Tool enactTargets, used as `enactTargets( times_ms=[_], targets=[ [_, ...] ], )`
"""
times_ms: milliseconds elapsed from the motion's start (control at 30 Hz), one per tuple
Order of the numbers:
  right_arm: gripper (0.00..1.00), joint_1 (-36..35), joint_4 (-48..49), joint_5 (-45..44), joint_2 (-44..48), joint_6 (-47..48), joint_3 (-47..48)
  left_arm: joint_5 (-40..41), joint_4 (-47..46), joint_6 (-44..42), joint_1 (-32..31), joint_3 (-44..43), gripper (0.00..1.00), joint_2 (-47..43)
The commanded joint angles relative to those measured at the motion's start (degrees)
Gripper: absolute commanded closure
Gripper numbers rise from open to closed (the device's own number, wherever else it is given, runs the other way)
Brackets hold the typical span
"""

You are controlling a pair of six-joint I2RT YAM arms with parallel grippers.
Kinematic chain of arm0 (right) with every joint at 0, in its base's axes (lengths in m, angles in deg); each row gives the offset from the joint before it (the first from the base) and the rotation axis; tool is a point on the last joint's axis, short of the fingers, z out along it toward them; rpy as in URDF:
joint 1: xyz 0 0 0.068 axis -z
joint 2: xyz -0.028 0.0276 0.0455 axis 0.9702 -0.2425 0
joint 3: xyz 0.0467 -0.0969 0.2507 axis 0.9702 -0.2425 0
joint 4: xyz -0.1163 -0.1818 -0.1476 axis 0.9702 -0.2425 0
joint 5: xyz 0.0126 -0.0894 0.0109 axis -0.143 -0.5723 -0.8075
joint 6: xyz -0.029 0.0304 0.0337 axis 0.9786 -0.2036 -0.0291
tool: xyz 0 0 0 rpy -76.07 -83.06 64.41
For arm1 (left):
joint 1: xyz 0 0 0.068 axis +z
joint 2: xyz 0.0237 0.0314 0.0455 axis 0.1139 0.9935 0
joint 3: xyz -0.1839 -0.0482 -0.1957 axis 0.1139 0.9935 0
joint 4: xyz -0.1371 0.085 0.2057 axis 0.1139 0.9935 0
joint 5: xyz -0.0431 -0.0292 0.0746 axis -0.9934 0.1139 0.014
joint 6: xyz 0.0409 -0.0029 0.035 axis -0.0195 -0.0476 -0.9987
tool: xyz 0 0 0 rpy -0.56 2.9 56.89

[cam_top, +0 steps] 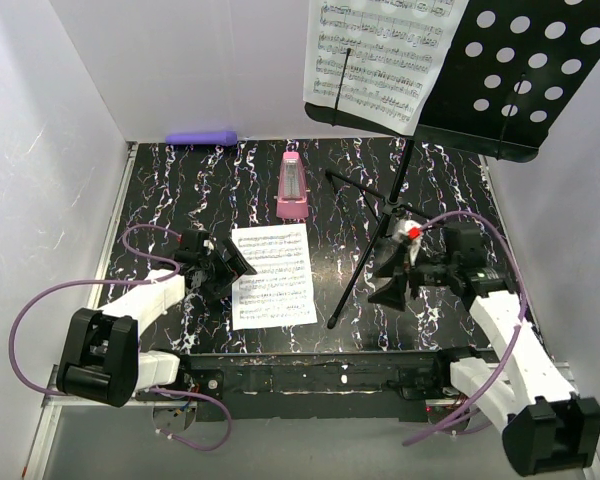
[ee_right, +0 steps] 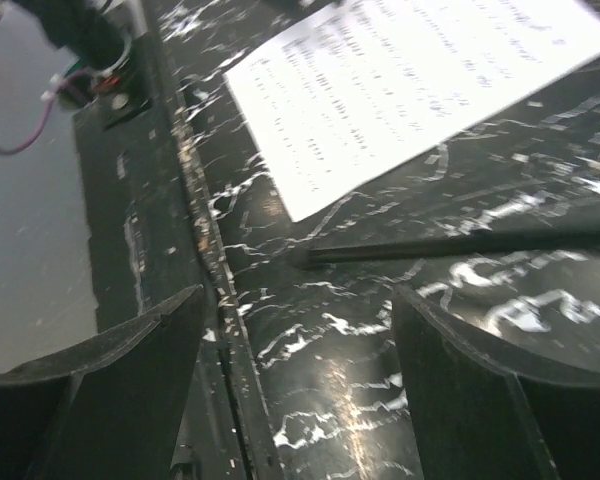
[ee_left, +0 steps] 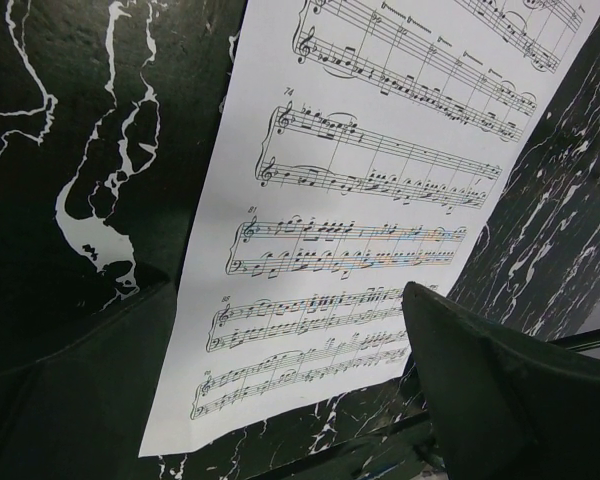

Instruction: Set up the instrument practice props

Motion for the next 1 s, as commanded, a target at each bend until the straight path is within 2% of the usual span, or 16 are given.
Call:
enactTargets(
  times_ms=[0, 167, 300, 433, 567, 700, 967],
  targets=[
    [0.18, -12.1, -4.5, -7.3, -4.7, 6.2, 4.8, 1.2, 1.8, -0.3, 0.1, 3.3, 0.02, 0.4],
    [0.21, -27.8, -7.2, -18.9, -13.7, 9.8, 11.1, -0.3, -0.3, -0.6, 0.1, 5.2, 0.02, -0.7],
    [0.27, -36.5, -3.9, -25.9, -22.1, 6.3, 16.6, -1.2, -2.1, -0.7, 0.1, 6.5, 0.02, -1.1],
    [0.35, -39.0, -0.3, -31.7, -31.9, -1.3, 22.7, -2.4, -3.2, -0.9, 0.1, 7.3, 0.02, -0.9],
    [0.38, -40.6, -0.7, -33.5, -39.6, -4.9, 25.9, -4.5, -5.2, -1.0, 0.1, 8.3, 0.02, -0.7],
    [0.38, -42.3, 4.1, -35.1, -40.9, -6.6, 23.5, -5.0, -5.9, -0.9, 0.1, 8.8, 0.02, -0.8],
    [0.37, -42.9, 6.5, -39.9, -45.1, -11.7, 24.8, -5.7, -5.9, -1.3, 0.1, 9.0, 0.02, -1.3]
  ],
)
